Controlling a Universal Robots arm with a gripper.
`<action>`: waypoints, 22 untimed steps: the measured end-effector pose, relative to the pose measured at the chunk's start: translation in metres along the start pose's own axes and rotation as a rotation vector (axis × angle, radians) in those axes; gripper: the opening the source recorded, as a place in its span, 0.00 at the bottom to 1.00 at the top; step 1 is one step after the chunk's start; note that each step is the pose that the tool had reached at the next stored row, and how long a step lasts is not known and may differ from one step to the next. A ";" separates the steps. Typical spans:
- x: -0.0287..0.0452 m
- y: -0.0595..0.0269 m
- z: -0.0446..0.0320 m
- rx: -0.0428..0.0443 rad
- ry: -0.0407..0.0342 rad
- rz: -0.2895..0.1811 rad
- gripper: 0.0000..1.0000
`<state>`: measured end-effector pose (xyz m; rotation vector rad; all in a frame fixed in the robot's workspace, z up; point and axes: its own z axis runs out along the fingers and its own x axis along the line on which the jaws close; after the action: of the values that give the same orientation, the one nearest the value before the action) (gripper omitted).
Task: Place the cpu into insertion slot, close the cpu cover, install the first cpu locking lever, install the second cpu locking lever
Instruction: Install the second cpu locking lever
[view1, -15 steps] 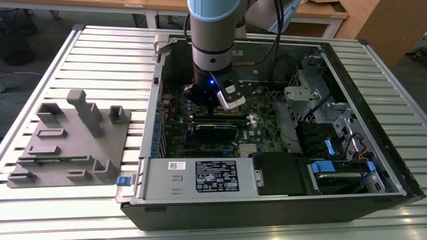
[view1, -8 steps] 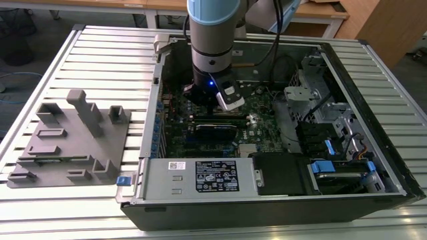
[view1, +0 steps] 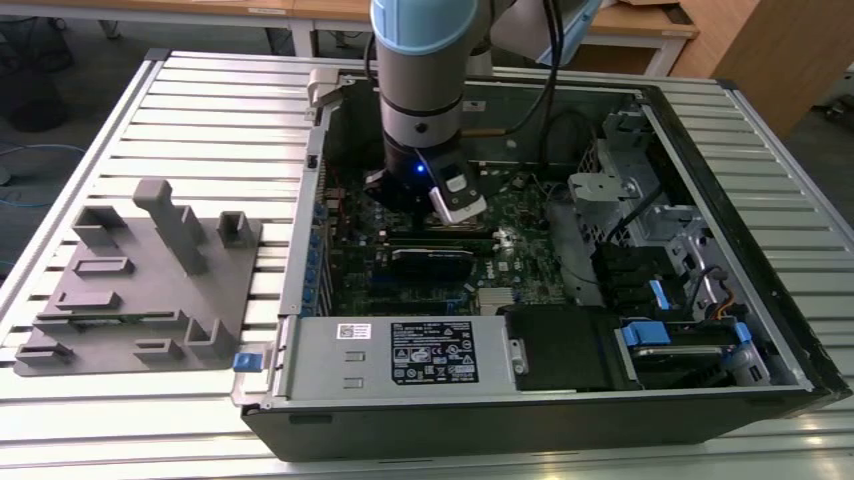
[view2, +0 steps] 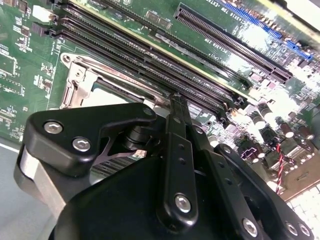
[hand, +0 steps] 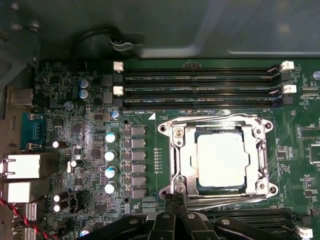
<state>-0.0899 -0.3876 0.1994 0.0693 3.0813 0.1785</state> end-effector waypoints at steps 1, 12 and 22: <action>0.0002 -0.0001 0.0001 -0.0014 0.0002 0.000 0.11; 0.0012 -0.0003 0.0025 -0.0231 0.0008 0.001 0.11; 0.0041 -0.0007 0.0047 -0.0298 0.0013 0.002 0.11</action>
<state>-0.0937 -0.3876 0.1944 0.0707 3.0790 0.2245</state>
